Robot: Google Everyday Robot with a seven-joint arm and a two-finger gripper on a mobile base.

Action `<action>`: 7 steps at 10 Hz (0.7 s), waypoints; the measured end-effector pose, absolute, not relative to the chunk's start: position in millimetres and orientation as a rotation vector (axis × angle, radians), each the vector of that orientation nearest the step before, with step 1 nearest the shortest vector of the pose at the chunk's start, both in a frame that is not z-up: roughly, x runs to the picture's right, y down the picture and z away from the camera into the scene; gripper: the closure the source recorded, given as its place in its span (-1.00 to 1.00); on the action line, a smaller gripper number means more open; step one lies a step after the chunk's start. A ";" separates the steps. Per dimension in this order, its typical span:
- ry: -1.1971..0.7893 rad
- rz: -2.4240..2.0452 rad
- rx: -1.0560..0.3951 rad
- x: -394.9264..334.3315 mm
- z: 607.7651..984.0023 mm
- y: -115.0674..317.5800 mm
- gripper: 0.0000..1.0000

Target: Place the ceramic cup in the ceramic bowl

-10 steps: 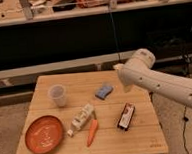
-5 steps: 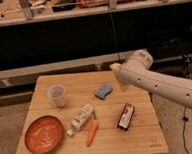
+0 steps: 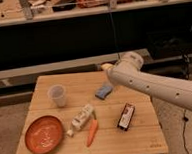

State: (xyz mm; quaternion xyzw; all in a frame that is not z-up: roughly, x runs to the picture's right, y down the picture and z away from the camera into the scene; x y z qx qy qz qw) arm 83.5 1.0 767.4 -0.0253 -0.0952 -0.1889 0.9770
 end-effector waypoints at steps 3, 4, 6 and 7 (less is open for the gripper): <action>-0.219 -0.413 -0.030 58.5 768.8 2.3 -0.60; -0.233 -0.427 -0.020 45.2 770.3 2.4 -0.60; -0.254 -0.451 -0.003 38.7 771.4 4.9 -0.60; -0.263 -0.462 0.002 32.8 771.9 6.8 -0.60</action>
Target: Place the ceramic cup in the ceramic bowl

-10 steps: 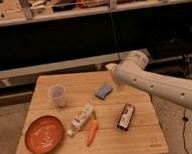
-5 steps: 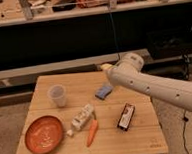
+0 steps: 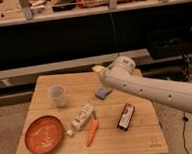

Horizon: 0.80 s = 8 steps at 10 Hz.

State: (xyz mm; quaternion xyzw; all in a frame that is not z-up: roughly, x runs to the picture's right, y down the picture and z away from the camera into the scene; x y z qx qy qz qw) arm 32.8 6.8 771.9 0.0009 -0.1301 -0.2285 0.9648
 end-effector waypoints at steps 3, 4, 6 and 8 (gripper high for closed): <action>-0.307 -0.503 0.016 -1.5 771.5 12.2 -0.60; -0.324 -0.510 0.024 -10.8 772.1 14.1 -0.60; -0.347 -0.524 0.035 -12.3 773.0 16.9 -0.60; -0.365 -0.541 0.037 -28.2 773.7 19.2 -0.60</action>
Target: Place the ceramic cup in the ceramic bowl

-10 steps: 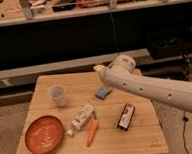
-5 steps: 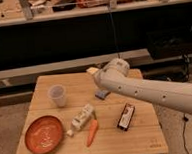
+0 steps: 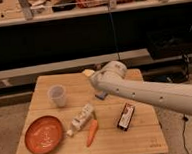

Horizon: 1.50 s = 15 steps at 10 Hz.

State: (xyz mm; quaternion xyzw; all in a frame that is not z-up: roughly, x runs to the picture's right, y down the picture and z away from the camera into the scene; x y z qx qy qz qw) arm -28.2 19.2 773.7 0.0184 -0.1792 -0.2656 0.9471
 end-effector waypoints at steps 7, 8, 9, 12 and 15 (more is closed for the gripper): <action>-0.420 -0.547 0.063 -58.9 781.8 20.3 -0.60; -0.424 -0.544 0.068 -60.1 783.0 19.9 -0.60; -0.431 -0.536 0.073 -61.8 785.0 19.7 -0.60; -0.452 -0.537 0.081 -70.5 788.1 18.6 -0.60; -0.470 -0.534 0.089 -73.3 792.0 16.9 -0.60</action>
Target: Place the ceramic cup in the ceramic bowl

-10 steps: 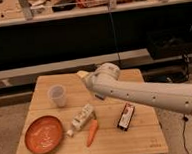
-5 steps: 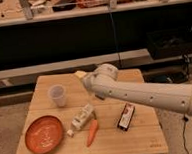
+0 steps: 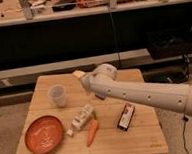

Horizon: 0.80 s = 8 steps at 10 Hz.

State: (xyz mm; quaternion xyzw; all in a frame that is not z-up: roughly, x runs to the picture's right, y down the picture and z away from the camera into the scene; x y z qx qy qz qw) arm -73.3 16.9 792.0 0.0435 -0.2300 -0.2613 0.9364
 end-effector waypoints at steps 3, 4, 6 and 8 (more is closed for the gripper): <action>-0.497 -0.537 0.091 -80.7 794.5 17.3 -0.60; -0.505 -0.537 0.095 -81.2 795.5 17.2 -0.60; -0.523 -0.537 0.096 -83.2 796.4 17.6 -0.60; -0.543 -0.548 0.098 -87.4 796.8 18.1 -0.60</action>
